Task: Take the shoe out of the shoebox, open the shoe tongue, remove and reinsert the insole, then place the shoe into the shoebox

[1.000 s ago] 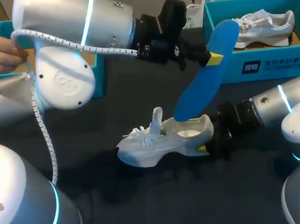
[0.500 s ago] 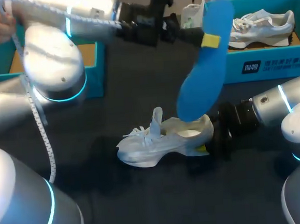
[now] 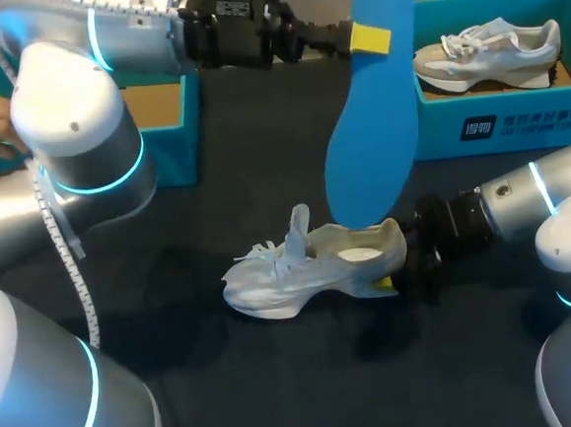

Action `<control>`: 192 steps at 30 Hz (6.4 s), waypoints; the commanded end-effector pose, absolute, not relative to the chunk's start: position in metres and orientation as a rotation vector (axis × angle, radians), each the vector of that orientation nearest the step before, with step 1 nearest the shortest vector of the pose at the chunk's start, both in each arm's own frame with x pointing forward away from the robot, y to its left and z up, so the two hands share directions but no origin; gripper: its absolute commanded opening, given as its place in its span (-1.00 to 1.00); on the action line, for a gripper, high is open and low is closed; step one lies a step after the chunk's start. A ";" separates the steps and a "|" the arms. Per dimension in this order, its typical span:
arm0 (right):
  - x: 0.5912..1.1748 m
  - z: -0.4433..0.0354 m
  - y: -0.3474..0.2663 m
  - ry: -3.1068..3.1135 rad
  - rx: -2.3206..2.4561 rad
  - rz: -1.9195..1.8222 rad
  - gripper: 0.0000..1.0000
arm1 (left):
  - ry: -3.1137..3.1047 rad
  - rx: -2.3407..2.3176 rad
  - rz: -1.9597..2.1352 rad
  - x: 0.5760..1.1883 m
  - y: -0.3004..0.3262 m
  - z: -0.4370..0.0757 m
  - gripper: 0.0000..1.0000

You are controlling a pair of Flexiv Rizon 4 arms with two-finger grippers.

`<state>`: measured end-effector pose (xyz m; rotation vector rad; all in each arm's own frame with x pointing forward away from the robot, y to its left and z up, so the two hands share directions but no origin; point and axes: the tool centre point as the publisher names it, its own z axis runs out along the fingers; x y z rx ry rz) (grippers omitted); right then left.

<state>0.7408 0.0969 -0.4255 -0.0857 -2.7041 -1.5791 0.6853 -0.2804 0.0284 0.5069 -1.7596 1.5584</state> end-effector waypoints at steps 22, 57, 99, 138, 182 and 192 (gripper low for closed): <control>0.742 -0.429 0.101 -2.709 -0.087 -1.572 -1.00 | -1.650 0.627 1.558 0.659 -0.260 0.047 -1.00; 0.742 -0.429 0.101 -2.709 -0.087 -1.572 -1.00 | -1.562 0.783 1.513 0.609 -0.231 0.070 -1.00; 0.742 -0.429 0.100 -2.710 -0.090 -1.569 1.00 | -1.560 0.796 1.513 0.607 -0.231 0.069 -1.00; 0.739 -0.366 0.062 -2.940 -0.101 -1.049 1.00 | -1.560 0.796 1.513 0.607 -0.231 0.069 -1.00; 0.743 -0.334 0.059 -3.079 -0.123 -0.810 1.00 | -1.560 0.796 1.513 0.607 -0.231 0.069 -1.00; 0.752 -0.328 0.058 -3.101 -0.117 -0.716 1.00 | -1.560 0.796 1.513 0.607 -0.231 0.069 -1.00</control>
